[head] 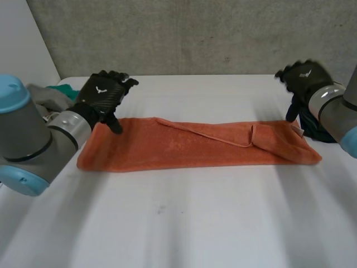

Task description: Fold the laundry.

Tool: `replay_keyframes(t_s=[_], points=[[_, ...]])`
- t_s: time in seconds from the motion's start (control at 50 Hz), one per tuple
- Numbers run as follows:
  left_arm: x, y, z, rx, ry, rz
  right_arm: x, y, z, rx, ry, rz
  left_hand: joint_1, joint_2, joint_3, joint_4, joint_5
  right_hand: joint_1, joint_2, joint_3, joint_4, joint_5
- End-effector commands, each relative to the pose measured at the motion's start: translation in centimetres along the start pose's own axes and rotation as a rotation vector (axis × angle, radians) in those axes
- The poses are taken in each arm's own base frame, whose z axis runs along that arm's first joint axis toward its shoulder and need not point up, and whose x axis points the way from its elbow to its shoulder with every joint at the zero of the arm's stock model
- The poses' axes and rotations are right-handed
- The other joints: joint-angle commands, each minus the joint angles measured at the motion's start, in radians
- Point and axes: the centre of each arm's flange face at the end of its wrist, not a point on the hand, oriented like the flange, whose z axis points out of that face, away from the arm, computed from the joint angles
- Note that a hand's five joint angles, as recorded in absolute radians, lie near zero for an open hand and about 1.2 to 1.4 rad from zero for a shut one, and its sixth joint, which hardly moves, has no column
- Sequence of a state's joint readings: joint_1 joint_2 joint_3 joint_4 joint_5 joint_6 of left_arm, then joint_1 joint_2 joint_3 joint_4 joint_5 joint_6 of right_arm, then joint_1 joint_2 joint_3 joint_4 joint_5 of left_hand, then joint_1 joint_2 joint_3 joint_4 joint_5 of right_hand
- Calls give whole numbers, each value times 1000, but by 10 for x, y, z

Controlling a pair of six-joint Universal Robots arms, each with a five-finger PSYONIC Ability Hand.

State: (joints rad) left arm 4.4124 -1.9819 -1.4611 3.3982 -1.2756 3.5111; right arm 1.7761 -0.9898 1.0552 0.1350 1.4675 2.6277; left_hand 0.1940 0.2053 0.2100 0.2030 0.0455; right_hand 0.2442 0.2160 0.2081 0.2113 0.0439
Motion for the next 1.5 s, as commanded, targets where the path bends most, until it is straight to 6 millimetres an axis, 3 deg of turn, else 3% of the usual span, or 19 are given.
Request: replay_keyframes(t_s=[0.02, 0.2, 0.38, 0.42, 0.52, 0.66, 0.8, 0.88, 0.98, 1.12, 1.18, 1.36, 1.42, 1.5], points=[[-7, -9, -9, -19, -9, -134, -31, 24, -12, -179, -129, 171, -19, -31, -36, -28, -45, -70, -41, -34, -37, -44], [-5, -7, -11, -34, -2, -135, -41, 65, 25, -125, -80, 247, -19, -31, -36, -28, -45, -70, -41, -34, -37, -44], [-4, -4, -12, -42, 1, -136, -35, 86, 67, -23, 6, 206, -19, -31, -36, -28, -45, -70, -41, -34, -37, -44], [-3, -3, -12, -44, 0, -135, -28, 87, 74, -16, 50, 188, -19, -31, -36, -28, -45, -70, -41, -34, -37, -44], [-3, -2, -12, -48, 1, -136, 15, 89, 96, 24, 303, 83, -19, -31, -36, -28, -45, -55, -27, -19, -22, -29], [-3, -2, -14, -50, 1, -137, 23, 101, 119, 61, 377, -82, -19, -31, -36, -28, -45, -43, -15, -7, -10, -17], [-4, -1, -14, -53, -4, -137, 27, 92, 115, 68, 377, -88, -19, -31, -36, -28, -45, -46, -18, -10, -13, -20], [-6, -1, -13, -51, -6, -137, 25, 70, 97, 79, 325, -47, -19, -31, -36, -28, -45, -55, -27, -19, -22, -29], [-6, -1, -14, -52, -7, -137, 8, 42, 56, 53, 142, 69, -19, -31, -36, -28, -45, -55, -27, -19, -22, -29], [-3, 1, -13, -59, 0, -140, -22, 45, 22, -66, -32, 206, -19, -31, -36, -28, -45, -61, -33, -25, -28, -35], [-2, 3, -13, -63, 4, -141, -31, 56, 25, -92, -58, 226, -19, -31, -36, -28, -45, -70, -41, -34, -37, -44], [1, 1, -15, -61, 11, -136, -45, 101, 73, -67, -30, 236, -19, -31, -36, -28, -45, -70, -41, -34, -37, -44], [0, 2, -15, -62, 7, -136, -41, 106, 82, -59, 9, 222, -19, -31, -36, -28, -45, -70, -41, -34, -37, -44], [-2, 3, -15, -64, 3, -137, -22, 112, 99, -42, 135, 174, -19, -31, -36, -28, -45, -70, -41, -34, -37, -44]])
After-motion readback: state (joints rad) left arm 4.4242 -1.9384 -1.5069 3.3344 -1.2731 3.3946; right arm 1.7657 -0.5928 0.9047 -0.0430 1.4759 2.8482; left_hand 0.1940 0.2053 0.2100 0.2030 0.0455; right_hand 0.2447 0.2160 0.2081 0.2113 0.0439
